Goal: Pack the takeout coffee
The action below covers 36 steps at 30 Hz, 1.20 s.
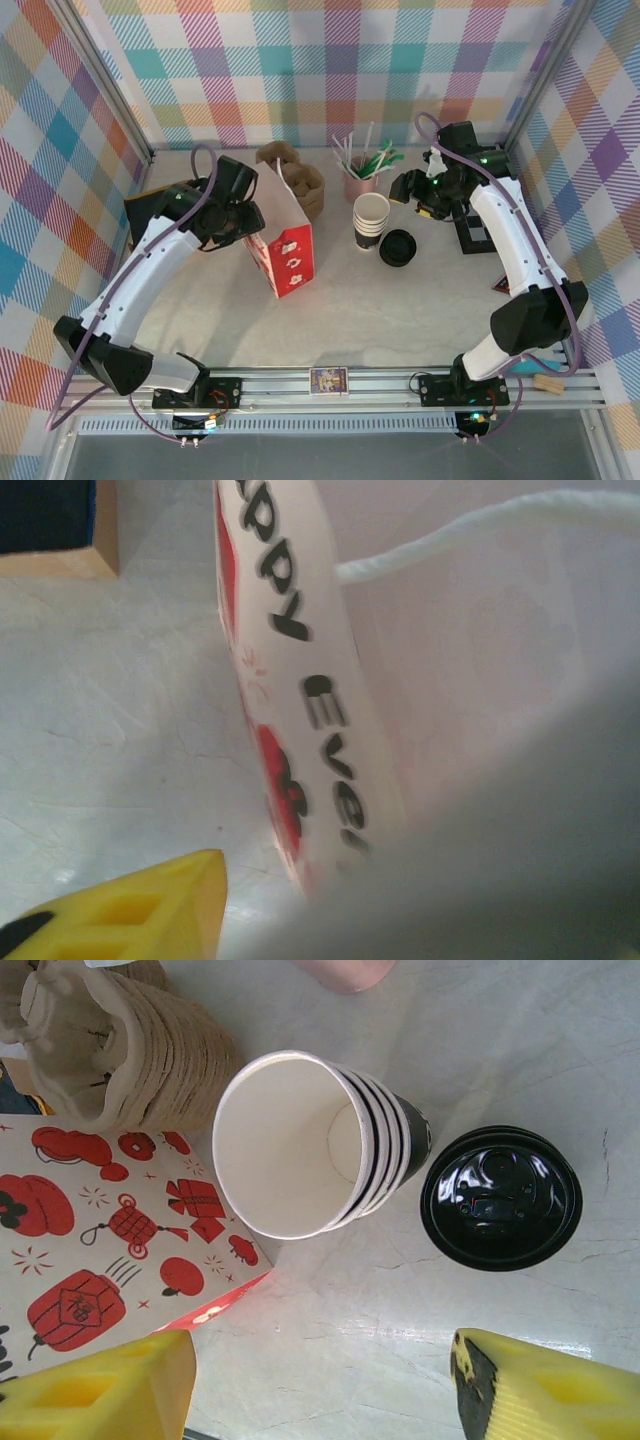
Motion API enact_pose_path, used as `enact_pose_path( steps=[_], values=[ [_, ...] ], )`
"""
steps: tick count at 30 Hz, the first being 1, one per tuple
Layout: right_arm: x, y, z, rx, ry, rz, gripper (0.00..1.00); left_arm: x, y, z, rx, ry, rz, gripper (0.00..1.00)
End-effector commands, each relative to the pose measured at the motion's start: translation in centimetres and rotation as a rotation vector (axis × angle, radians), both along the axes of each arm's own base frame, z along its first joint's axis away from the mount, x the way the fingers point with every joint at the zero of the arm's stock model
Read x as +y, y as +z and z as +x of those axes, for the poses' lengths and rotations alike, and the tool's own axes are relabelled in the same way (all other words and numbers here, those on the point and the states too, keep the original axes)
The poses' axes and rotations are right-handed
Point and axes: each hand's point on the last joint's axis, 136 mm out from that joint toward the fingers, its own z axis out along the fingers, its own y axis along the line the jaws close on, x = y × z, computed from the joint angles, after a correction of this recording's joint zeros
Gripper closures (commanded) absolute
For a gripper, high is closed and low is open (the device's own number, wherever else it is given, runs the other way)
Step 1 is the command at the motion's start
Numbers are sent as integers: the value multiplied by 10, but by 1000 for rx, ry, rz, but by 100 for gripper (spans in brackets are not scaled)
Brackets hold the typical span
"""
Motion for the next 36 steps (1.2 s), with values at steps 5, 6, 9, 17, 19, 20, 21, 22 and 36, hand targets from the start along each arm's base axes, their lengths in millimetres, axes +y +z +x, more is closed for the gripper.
enact_pose_path(
  steps=[5, 6, 9, 17, 19, 20, 21, 22, 36],
  values=[
    [5, 0, 6, -8, 6, 11, 33, 4, 2, 7, -5, 16, 23, 74],
    [6, -1, 6, -7, 9, 12, 33, 7, 3, 8, -7, 23, 24, 77],
    [8, -4, 9, 3, 15, 14, 35, 13, 4, 11, -11, 34, 32, 85],
    [11, -17, 12, 37, 19, 11, 39, 30, 9, 21, -24, 25, 65, 94],
    [12, -20, 14, 44, 19, 7, 40, 32, 9, 24, -26, 21, 66, 94],
    [13, -22, 15, 49, 18, 5, 41, 34, 9, 25, -27, 20, 69, 94],
    [13, -24, 16, 53, 16, 2, 41, 36, 9, 26, -27, 21, 72, 94],
    [13, -26, 16, 56, 13, -2, 42, 37, 9, 27, -25, 24, 70, 94],
    [15, -48, 34, 104, -6, -71, 50, 48, 36, 20, -112, 44, 22, 29]
  ],
)
